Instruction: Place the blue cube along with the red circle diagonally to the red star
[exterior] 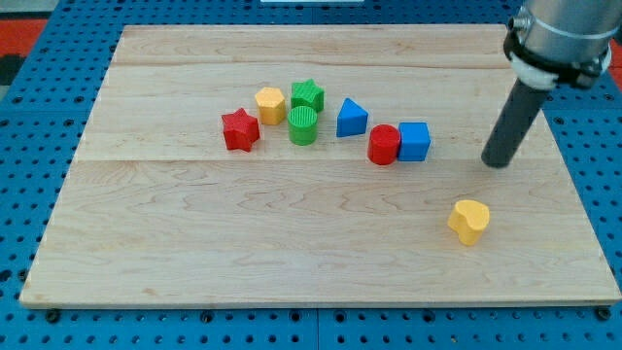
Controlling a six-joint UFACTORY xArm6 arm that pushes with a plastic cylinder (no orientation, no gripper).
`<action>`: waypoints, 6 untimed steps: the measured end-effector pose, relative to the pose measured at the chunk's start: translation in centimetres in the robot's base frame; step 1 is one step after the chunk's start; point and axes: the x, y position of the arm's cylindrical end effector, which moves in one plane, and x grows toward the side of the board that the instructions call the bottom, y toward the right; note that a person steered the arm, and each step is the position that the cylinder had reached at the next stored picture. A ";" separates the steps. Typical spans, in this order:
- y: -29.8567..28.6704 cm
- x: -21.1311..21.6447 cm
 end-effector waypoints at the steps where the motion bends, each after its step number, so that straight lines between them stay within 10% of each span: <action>1: -4.1 -2.3; 6: -15.0 -2.4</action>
